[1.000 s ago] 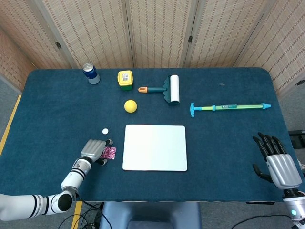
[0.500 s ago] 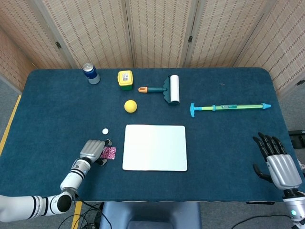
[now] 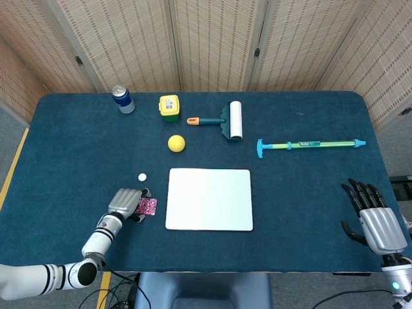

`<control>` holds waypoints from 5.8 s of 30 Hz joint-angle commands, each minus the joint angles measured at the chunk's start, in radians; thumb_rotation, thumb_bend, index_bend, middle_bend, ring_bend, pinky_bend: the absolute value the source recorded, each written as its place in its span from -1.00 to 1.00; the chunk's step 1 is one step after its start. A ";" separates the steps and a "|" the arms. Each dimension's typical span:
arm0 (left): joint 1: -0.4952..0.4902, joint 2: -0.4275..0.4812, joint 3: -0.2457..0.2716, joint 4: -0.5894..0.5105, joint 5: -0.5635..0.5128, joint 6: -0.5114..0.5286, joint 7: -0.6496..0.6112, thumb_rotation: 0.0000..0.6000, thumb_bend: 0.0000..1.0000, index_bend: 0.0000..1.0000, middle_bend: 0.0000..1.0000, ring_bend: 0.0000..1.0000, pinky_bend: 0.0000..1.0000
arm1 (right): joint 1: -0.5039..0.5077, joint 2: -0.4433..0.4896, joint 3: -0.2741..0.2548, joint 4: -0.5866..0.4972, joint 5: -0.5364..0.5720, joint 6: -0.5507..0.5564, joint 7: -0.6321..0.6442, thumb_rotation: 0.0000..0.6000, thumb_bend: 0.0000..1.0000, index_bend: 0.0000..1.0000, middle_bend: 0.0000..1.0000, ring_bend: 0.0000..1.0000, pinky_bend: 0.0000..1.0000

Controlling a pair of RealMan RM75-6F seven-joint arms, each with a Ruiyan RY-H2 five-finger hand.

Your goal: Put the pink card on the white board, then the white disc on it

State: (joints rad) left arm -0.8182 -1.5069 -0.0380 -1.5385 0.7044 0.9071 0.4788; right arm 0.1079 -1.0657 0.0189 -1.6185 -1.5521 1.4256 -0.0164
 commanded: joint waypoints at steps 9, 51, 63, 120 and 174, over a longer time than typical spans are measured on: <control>0.028 -0.023 -0.008 0.047 0.061 -0.009 -0.056 1.00 -0.35 0.04 1.00 0.96 0.76 | -0.004 0.000 0.001 0.001 0.002 0.007 0.001 1.00 -0.43 -1.00 -1.00 -1.00 -1.00; -0.108 0.000 -0.133 -0.209 -0.036 0.087 0.214 1.00 -0.35 0.11 1.00 0.96 0.76 | 0.001 0.024 -0.028 0.005 -0.055 0.000 0.071 1.00 -0.43 -1.00 -1.00 -1.00 -1.00; -0.273 -0.207 -0.179 -0.053 -0.139 0.017 0.270 1.00 -0.35 0.09 1.00 0.96 0.76 | -0.014 0.050 -0.045 0.031 -0.086 0.033 0.163 1.00 -0.43 -1.00 -1.00 -1.00 -1.00; -0.220 -0.086 -0.114 0.249 -0.090 -0.131 -0.039 1.00 -0.35 -0.14 1.00 0.95 0.76 | -0.027 0.047 -0.054 0.033 -0.106 0.053 0.153 1.00 -0.42 -1.00 -1.00 -1.00 -1.00; -0.173 -0.117 -0.083 0.549 -0.052 -0.363 -0.198 1.00 -0.35 -0.09 1.00 0.94 0.76 | -0.020 0.032 -0.038 0.013 -0.062 0.025 0.091 1.00 -0.42 -1.00 -1.00 -1.00 -1.00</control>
State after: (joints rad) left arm -0.9921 -1.6211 -0.1202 -0.9937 0.6488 0.5460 0.2841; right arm 0.0880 -1.0340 -0.0190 -1.6051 -1.6145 1.4509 0.0749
